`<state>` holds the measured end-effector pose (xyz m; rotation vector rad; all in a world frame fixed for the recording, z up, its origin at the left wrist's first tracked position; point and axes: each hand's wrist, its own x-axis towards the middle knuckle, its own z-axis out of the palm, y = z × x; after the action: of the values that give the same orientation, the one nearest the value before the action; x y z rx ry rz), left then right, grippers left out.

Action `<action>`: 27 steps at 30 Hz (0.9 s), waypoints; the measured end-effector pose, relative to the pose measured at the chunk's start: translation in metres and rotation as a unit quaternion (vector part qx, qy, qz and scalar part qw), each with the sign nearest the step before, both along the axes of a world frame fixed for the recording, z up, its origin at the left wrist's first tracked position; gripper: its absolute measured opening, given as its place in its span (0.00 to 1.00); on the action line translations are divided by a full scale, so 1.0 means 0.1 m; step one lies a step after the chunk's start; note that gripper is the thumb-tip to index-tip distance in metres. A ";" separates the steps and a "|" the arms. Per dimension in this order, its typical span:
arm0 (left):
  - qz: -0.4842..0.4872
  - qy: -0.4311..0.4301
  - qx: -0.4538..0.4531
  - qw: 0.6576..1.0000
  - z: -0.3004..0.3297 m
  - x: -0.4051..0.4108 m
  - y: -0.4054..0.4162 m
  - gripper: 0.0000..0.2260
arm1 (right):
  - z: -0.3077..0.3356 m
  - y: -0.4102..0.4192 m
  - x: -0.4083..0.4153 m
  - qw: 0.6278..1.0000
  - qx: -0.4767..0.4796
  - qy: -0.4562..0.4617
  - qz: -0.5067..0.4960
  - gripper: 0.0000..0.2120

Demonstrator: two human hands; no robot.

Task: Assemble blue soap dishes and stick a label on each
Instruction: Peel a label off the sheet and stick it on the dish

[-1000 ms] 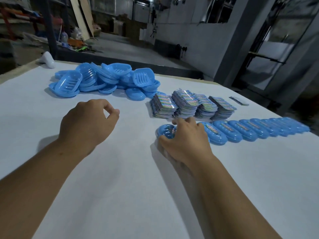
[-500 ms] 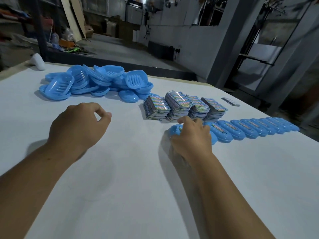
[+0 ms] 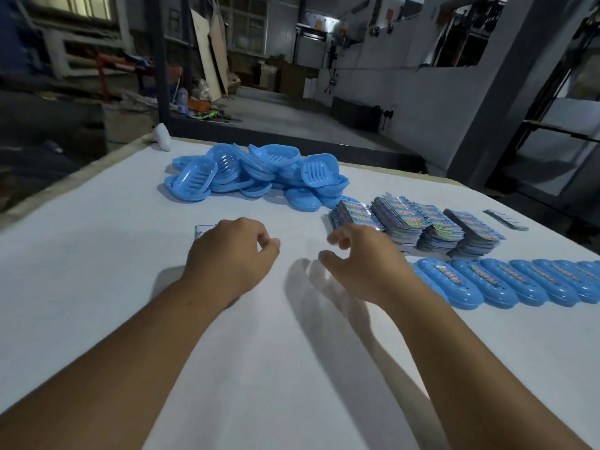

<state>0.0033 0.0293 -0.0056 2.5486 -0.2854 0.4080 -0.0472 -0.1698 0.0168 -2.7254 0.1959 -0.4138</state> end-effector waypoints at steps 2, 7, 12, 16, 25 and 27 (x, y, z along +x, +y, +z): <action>0.007 -0.002 0.002 1.000 0.00 0.00 0.00 0.12 | 0.00 0.11 0.10 0.999 -0.010 0.038 0.026 0.16; 0.067 -0.003 -0.030 0.997 -0.02 0.08 0.06 0.12 | -0.10 0.24 0.22 0.998 0.023 0.015 0.057 0.15; 0.132 -0.022 -0.060 0.989 0.03 0.53 0.32 0.09 | -0.18 0.14 0.21 0.993 0.076 -0.029 0.087 0.12; 0.185 -0.025 0.016 0.982 -0.02 0.97 0.64 0.17 | -0.12 0.01 0.24 0.990 0.090 -0.059 0.094 0.07; 0.175 -0.038 0.058 0.982 -0.09 1.48 0.65 0.16 | -0.11 0.07 0.25 0.983 0.109 -0.057 0.136 0.07; 0.182 -0.045 0.019 0.982 -0.09 1.51 0.61 0.11 | -0.11 0.06 0.25 0.982 0.112 -0.062 0.138 0.07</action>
<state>0.1544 0.0903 -0.0150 2.6246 0.1475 0.6605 -0.0217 -0.1639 0.0054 -2.4498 -0.1581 -0.4487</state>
